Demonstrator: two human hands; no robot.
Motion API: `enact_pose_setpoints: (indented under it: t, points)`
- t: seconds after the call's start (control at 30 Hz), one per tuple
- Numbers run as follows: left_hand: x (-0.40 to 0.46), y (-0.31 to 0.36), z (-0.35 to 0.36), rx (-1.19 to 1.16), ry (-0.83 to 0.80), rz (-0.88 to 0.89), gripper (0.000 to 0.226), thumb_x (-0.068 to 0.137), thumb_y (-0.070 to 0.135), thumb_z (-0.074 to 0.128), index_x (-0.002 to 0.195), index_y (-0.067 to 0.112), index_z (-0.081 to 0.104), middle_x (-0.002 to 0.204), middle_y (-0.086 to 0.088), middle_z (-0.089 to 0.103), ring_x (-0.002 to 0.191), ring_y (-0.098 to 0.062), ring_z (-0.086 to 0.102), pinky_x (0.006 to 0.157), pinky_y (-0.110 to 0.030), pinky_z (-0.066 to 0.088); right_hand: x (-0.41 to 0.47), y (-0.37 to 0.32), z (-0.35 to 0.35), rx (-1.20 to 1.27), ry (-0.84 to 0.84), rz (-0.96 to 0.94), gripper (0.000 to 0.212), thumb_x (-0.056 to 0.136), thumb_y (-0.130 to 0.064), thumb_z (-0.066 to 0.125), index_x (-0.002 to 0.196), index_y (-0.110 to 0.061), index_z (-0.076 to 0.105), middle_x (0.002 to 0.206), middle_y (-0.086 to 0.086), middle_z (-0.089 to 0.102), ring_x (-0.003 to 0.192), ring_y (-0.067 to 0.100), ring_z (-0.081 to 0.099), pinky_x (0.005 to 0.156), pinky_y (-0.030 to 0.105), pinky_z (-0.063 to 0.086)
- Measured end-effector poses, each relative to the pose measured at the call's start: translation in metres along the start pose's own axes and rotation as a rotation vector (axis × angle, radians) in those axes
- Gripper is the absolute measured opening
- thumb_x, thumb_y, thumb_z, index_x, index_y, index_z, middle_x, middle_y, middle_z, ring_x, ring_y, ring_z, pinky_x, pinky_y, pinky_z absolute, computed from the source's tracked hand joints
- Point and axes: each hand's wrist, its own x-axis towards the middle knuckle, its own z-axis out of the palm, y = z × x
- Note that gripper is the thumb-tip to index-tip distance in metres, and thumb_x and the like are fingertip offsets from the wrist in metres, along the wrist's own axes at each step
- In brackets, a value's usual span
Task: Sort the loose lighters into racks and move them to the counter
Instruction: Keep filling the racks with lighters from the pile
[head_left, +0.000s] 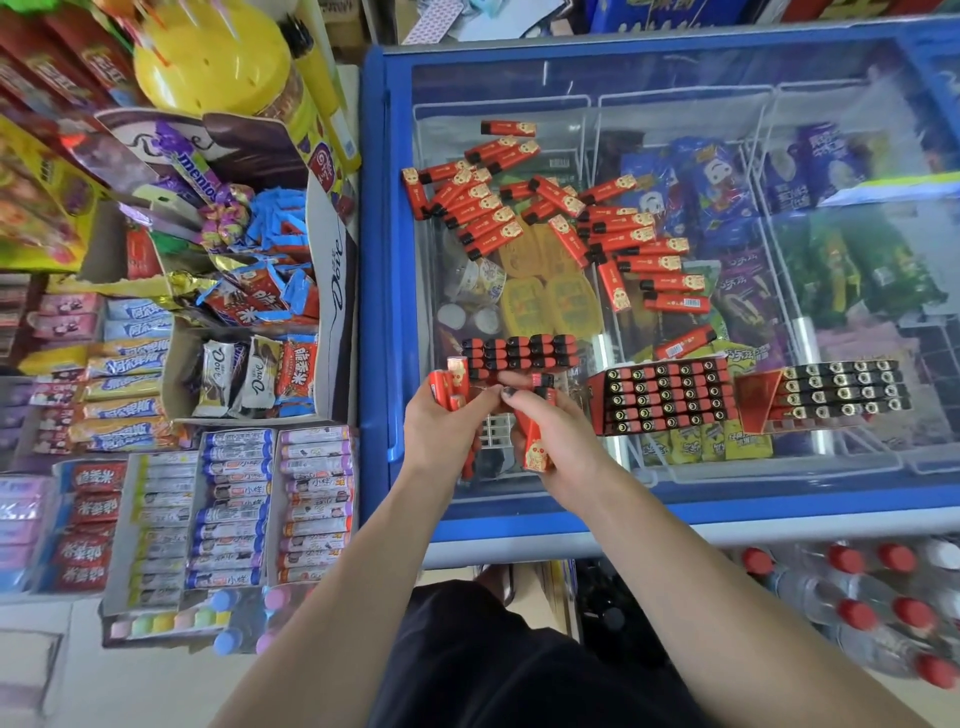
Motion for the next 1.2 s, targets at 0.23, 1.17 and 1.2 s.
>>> enact_pose_setpoints:
  t: [0.23,1.17,1.2]
  points:
    - [0.004,0.001,0.008,0.025,0.165,0.019,0.038,0.078,0.049,0.085,0.08,0.024,0.058,0.071,0.003,0.062,0.062,-0.016,0.056,0.066,-0.039,0.056,-0.003,-0.002,0.002,-0.052,0.049,-0.107,0.022,0.1,-0.013,0.062,0.122,-0.014,0.065,0.085,0.01,0.07,0.053,0.011,0.054,0.044,0.021,0.04]
    - [-0.04,0.002,0.006,-0.019,-0.216,0.004,0.022,0.087,0.006,0.08,0.091,0.017,0.062,0.061,-0.005,0.059,0.051,-0.018,0.051,0.05,-0.031,0.048,-0.022,-0.004,-0.014,-0.036,0.106,-0.131,0.008,0.097,-0.022,0.071,0.1,-0.017,0.075,0.096,0.004,0.08,0.091,0.014,0.075,0.086,0.032,0.055]
    - [-0.04,0.002,0.005,-0.015,-0.202,0.01,0.022,0.087,0.006,0.08,0.091,0.018,0.061,0.061,-0.006,0.059,0.052,-0.02,0.05,0.05,-0.033,0.047,-0.022,-0.004,-0.014,-0.05,0.111,-0.131,0.01,0.097,-0.024,0.071,0.099,-0.016,0.076,0.098,0.007,0.079,0.094,0.018,0.075,0.089,0.034,0.056]
